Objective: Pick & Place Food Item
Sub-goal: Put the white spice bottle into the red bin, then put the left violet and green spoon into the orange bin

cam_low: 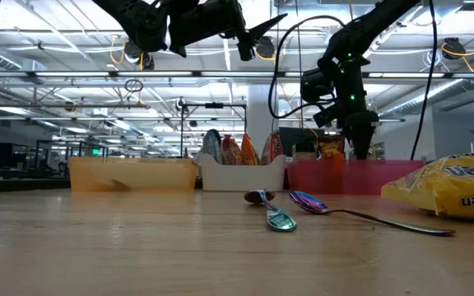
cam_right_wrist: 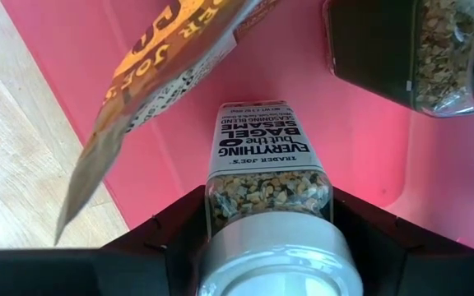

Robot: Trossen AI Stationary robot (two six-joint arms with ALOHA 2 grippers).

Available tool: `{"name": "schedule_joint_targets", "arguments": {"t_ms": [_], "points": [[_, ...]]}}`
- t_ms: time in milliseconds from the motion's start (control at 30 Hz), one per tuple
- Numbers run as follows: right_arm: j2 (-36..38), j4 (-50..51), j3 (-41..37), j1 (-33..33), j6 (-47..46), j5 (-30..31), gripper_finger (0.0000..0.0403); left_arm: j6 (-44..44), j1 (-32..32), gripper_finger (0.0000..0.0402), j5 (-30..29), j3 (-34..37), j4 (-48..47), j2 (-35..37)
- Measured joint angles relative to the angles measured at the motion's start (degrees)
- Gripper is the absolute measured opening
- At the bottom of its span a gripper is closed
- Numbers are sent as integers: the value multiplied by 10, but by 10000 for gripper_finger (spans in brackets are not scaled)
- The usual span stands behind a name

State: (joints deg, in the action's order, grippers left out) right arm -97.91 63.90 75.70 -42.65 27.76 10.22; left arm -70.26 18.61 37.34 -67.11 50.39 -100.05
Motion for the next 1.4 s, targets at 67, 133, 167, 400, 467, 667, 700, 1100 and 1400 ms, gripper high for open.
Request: {"name": "schedule_joint_targets", "arguments": {"t_ms": [67, 133, 167, 400, 467, 667, 700, 1100, 1400], "points": [[0, 0, 0, 0, 1, 0, 212, 0, 0, 367, 0, 0, 0, 0], [0, 0, 0, 0, 2, 0, 212, 0, 0, 367, 0, 0, 0, 0], [0, 0, 0, 0, 2, 0, 212, 0, 0, 367, 0, 0, 0, 0], [0, 0, 0, 0, 2, 1, 191, -1, 0, 367, -5, 0, 0, 0], [0, 0, 0, 0, 2, 1, 191, -1, 0, 367, -5, 0, 0, 0], [0, 0, 0, 0, -5, 2, 240, -1, 0, 367, -5, 0, 0, 0], [0, 0, 0, 0, -6, 3, 259, -1, 0, 367, -5, 0, 0, 0], [0, 3, 1, 0, -9, 2, 356, -1, 0, 367, -5, 0, 0, 0], [0, 51, 5, 0, -16, 3, 345, -1, 0, 367, -5, 0, 0, 0]]}}
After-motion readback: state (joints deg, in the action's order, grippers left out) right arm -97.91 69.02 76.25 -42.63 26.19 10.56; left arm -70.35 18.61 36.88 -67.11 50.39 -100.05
